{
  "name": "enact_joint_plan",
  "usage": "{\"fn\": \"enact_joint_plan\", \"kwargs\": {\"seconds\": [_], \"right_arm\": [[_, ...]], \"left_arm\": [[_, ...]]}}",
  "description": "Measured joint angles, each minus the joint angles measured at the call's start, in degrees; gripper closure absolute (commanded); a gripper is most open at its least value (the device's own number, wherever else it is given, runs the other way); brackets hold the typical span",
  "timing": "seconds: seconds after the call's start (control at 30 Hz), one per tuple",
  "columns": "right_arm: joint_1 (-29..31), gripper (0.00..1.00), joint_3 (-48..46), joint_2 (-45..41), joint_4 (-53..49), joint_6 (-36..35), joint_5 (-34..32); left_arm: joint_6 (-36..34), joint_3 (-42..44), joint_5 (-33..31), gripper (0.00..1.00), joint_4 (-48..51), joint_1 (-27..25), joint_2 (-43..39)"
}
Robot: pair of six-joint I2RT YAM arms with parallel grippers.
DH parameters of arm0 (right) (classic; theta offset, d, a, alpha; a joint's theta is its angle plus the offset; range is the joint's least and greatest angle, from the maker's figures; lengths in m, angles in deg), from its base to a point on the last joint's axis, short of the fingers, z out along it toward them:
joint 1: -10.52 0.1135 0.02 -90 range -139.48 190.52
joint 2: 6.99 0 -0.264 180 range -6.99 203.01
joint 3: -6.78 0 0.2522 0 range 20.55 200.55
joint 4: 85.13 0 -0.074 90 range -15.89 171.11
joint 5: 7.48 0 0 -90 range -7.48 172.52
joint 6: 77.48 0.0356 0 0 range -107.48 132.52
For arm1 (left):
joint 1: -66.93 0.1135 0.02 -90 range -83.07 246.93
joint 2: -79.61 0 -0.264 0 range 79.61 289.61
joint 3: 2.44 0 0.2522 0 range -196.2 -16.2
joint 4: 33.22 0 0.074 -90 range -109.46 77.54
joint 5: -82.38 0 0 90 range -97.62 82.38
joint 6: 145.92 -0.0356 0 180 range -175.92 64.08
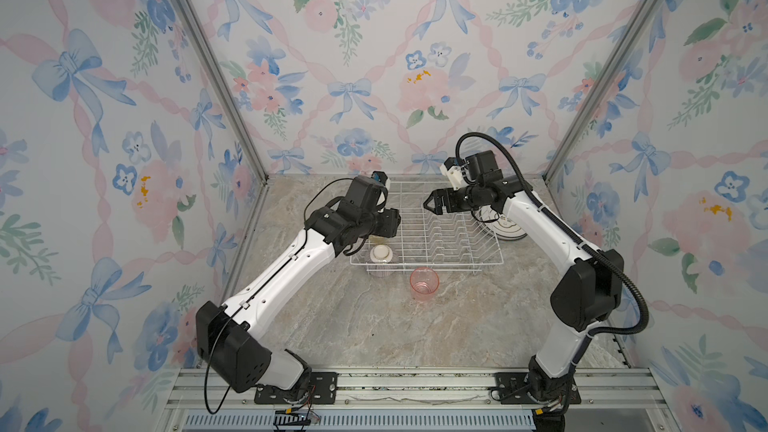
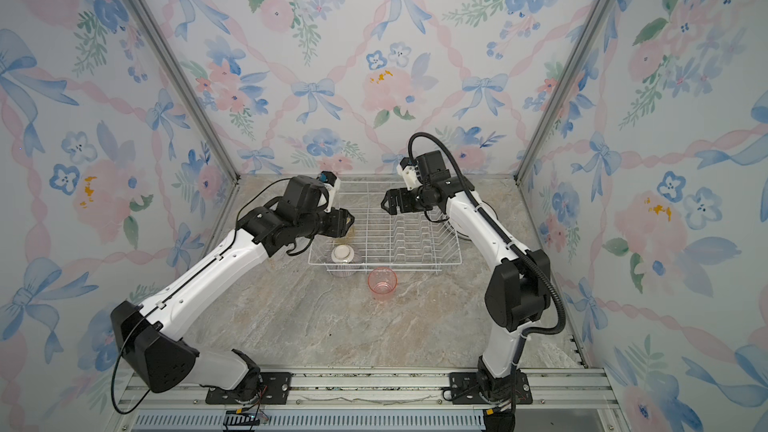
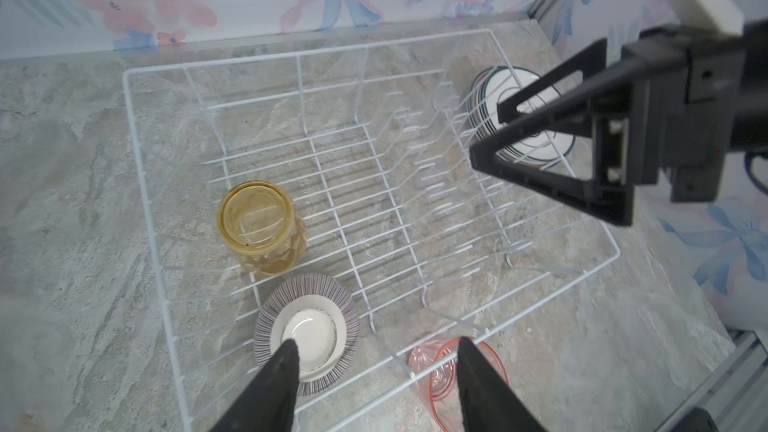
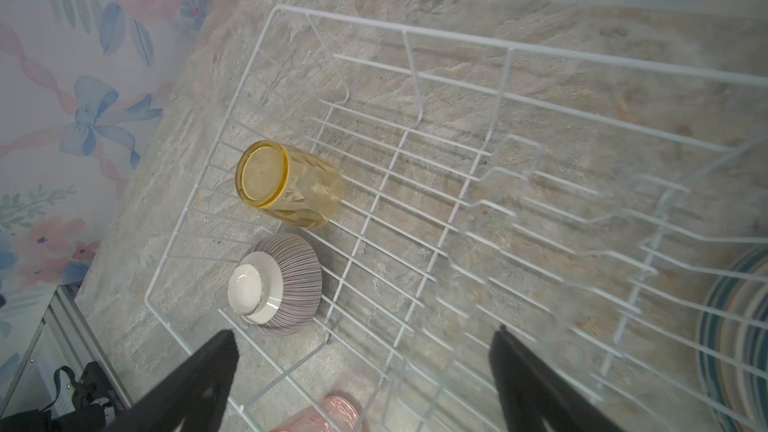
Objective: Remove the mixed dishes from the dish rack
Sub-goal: 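Open the left gripper and raise it back over the rack, then grip the yellow glass with the right gripper while the left gripper hovers nearby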
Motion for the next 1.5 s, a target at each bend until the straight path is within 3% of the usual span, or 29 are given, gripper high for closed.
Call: {"fn": "enact_joint_plan", "kwargs": {"seconds": [0.13,0.43,0.67,1.0,1.5], "right_arm": [[4.9,0.01,5.9,5.3,-3.1,-1.9,-2.0],[11.7,0.01,22.9,18.6,-8.7,-5.2,-5.9],[14.8,0.03,34.6,28.0,-13.6,-6.6,-8.0],[16.8,0.03,38.6,33.7,-15.3,-6.5,-12.0],[18.1,0.03,42.9,40.4,-9.2,-2.8,-15.0]], "left_arm": [[6.3,8.9,2.3,0.37,-8.2,5.2,-4.2],[14.0,19.7,9.1,0.36,-21.7,12.6,-4.2],[16.1,21.3,12.8,0.35,-26.6,16.5,-3.6],[16.6,22.2,16.6,0.36,-29.2,20.8,-3.6],[16.6,22.3,21.2,0.36,-29.4,24.4,-3.6]]}}
